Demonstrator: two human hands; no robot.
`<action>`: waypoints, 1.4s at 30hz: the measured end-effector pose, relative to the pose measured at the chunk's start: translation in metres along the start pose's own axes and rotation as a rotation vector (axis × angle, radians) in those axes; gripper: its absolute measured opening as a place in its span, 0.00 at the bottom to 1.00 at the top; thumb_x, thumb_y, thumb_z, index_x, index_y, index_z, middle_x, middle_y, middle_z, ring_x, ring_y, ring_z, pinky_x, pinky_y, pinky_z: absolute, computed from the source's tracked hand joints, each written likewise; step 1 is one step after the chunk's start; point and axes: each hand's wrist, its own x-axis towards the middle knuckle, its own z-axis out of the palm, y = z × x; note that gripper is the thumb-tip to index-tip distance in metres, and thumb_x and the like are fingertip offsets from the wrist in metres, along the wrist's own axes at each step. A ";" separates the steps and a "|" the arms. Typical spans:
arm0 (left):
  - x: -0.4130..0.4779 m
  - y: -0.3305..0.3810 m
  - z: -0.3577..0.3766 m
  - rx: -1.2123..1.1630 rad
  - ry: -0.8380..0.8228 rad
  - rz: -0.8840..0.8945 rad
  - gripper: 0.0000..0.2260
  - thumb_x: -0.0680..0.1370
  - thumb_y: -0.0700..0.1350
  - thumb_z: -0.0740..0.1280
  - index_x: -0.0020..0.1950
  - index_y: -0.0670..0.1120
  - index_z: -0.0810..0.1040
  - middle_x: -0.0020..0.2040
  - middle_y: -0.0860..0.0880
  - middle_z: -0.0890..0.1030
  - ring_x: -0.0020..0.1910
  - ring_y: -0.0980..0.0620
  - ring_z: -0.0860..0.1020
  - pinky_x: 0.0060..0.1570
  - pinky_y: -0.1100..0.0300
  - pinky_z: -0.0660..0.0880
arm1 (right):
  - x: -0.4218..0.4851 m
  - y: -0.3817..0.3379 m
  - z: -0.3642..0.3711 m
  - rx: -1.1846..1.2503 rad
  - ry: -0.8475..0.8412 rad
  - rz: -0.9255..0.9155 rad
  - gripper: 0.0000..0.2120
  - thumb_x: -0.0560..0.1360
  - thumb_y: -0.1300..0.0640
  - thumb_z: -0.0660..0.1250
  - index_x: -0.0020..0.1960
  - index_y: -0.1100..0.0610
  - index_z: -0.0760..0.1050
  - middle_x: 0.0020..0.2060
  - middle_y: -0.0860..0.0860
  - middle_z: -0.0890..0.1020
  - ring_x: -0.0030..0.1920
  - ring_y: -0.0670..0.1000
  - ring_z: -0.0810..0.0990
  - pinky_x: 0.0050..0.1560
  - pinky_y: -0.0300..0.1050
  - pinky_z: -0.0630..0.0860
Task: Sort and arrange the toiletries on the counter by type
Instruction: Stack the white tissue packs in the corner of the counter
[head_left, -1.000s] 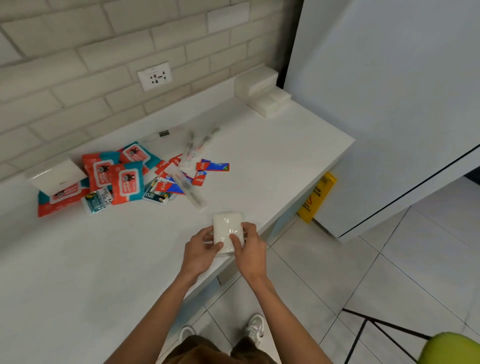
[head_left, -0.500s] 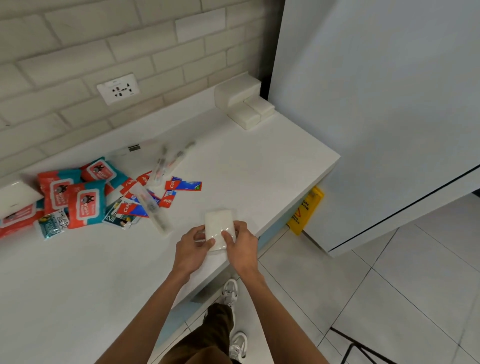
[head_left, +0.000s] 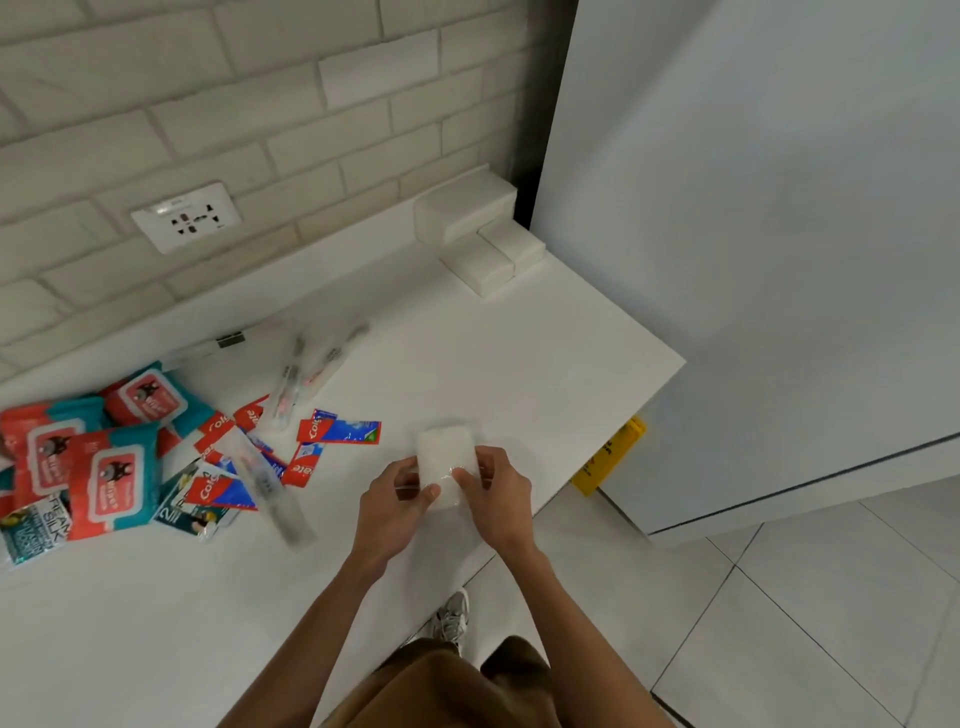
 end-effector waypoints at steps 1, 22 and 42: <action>0.006 0.001 0.001 -0.004 0.002 -0.005 0.21 0.77 0.49 0.75 0.69 0.51 0.76 0.59 0.55 0.82 0.55 0.55 0.81 0.53 0.65 0.77 | 0.006 -0.002 -0.002 -0.005 -0.011 0.002 0.14 0.80 0.47 0.74 0.63 0.51 0.78 0.46 0.41 0.84 0.47 0.40 0.82 0.46 0.31 0.77; 0.158 0.137 0.094 -0.277 0.242 -0.043 0.20 0.77 0.48 0.76 0.68 0.54 0.78 0.54 0.56 0.84 0.48 0.57 0.84 0.44 0.64 0.79 | 0.224 -0.038 -0.094 0.140 -0.106 -0.129 0.16 0.81 0.52 0.72 0.68 0.46 0.79 0.58 0.40 0.85 0.56 0.37 0.83 0.53 0.29 0.78; 0.313 0.226 0.108 -0.361 0.382 -0.066 0.28 0.73 0.54 0.76 0.72 0.50 0.77 0.57 0.50 0.84 0.52 0.50 0.85 0.57 0.47 0.82 | 0.395 -0.111 -0.115 -0.087 -0.380 -0.351 0.54 0.69 0.45 0.84 0.86 0.49 0.57 0.81 0.44 0.68 0.80 0.44 0.66 0.75 0.35 0.65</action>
